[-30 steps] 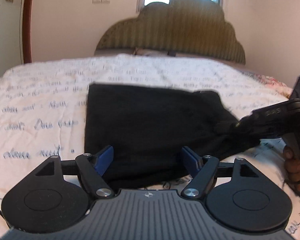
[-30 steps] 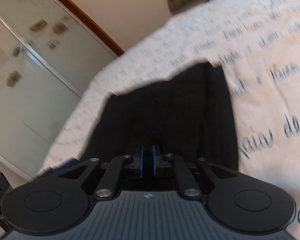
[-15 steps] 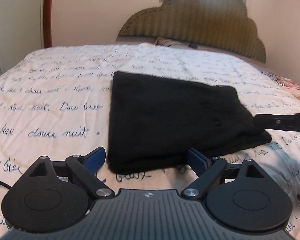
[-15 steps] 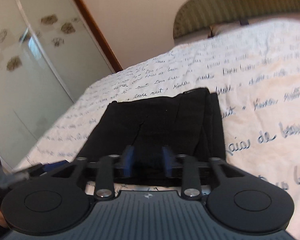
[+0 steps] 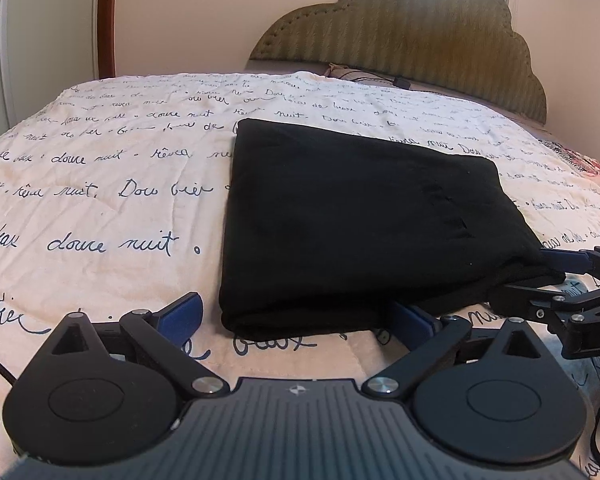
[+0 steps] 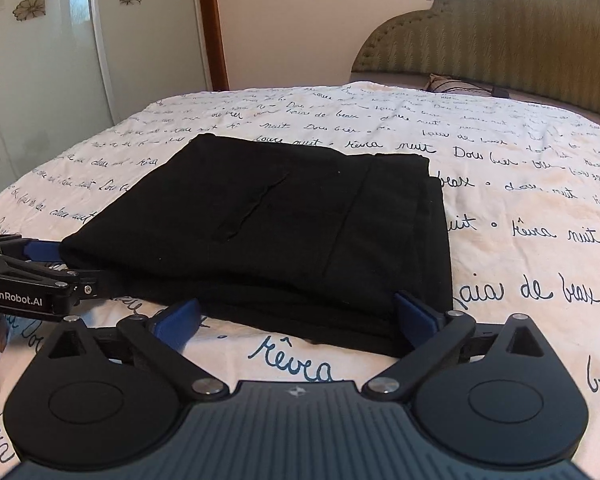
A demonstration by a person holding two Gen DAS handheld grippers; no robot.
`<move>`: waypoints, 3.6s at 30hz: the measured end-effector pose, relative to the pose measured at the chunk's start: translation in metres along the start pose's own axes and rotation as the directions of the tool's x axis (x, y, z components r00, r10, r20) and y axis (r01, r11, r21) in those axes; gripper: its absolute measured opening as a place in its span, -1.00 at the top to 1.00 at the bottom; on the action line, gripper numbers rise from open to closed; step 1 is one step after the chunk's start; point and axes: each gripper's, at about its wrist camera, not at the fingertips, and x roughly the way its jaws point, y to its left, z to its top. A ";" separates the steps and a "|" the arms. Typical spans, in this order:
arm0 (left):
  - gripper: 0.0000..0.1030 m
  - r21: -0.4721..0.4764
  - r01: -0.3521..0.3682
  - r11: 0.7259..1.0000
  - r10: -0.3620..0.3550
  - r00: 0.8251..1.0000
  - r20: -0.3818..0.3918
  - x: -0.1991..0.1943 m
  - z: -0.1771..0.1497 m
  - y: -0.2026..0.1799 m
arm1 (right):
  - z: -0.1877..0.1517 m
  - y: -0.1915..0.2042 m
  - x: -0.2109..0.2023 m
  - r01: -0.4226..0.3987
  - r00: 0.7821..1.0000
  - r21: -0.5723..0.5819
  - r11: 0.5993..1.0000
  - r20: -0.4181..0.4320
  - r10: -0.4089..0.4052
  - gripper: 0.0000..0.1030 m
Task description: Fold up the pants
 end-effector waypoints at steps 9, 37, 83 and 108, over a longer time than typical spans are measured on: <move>-1.00 0.065 -0.037 0.997 0.040 0.998 -0.048 -0.007 -0.001 -0.013 | 0.006 -0.001 -0.013 -0.011 0.998 0.075 0.997 -0.055 0.015 -0.99; -1.00 -0.005 -0.116 0.993 0.116 0.993 -0.021 -0.019 -0.017 -0.023 | -0.024 0.035 -0.010 0.218 0.975 0.068 0.974 -0.060 -0.214 -1.00; -1.00 -0.016 -0.121 0.993 0.121 0.993 -0.008 -0.027 -0.022 -0.022 | -0.025 0.043 -0.009 0.291 0.956 0.107 0.951 -0.069 -0.285 -1.00; -1.00 -0.017 -0.120 0.993 0.120 0.993 -0.008 -0.027 -0.022 -0.023 | -0.025 0.042 -0.009 0.291 0.956 0.108 0.951 -0.068 -0.285 -1.00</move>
